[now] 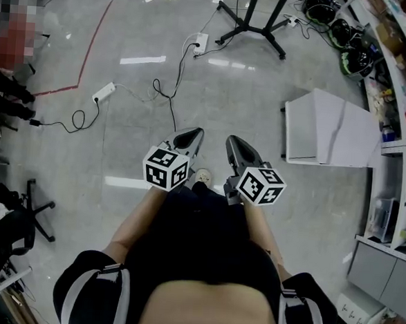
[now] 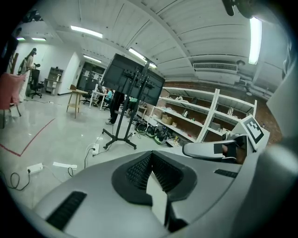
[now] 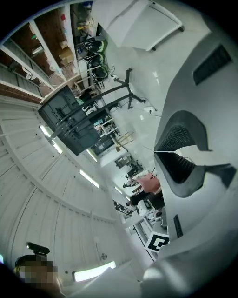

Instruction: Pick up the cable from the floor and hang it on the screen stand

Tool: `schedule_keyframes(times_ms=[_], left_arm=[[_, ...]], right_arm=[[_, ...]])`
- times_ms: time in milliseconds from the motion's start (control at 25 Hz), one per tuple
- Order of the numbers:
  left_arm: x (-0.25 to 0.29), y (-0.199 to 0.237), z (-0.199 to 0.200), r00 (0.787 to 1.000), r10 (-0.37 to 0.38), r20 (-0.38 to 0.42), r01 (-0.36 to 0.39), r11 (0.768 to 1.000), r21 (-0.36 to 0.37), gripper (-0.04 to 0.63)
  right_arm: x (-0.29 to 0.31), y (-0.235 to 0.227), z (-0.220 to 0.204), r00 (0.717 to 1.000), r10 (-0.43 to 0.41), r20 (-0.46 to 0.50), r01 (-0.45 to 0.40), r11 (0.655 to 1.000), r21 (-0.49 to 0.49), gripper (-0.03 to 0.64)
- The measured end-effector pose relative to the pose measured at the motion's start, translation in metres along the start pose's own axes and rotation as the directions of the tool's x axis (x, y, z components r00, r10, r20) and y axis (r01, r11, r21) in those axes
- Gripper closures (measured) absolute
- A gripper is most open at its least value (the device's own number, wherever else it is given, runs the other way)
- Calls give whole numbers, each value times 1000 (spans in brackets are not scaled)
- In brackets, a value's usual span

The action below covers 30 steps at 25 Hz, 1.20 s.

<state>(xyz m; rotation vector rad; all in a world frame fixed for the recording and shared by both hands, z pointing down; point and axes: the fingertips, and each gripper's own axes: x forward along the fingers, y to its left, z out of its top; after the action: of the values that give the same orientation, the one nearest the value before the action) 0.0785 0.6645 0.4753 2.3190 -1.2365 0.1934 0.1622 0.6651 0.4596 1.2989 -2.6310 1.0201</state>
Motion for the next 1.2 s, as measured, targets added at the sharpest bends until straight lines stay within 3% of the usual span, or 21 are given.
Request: schedule_keyframes(times_ms=[200, 360, 560, 1200], left_arm=[[22, 21, 6, 999, 32, 3, -32, 999, -21, 588], [34, 32, 9, 999, 36, -11, -36, 999, -37, 588], [46, 37, 16, 999, 43, -10, -43, 998, -47, 588], [98, 75, 60, 999, 45, -7, -45, 999, -28, 588]], right_arm=[[24, -11, 9, 998, 55, -19, -54, 998, 20, 591], [36, -18, 18, 998, 51, -32, -51, 999, 5, 592], [44, -22, 28, 996, 78, -35, -76, 995, 62, 592], [101, -57, 63, 997, 52, -53, -49, 998, 50, 592]])
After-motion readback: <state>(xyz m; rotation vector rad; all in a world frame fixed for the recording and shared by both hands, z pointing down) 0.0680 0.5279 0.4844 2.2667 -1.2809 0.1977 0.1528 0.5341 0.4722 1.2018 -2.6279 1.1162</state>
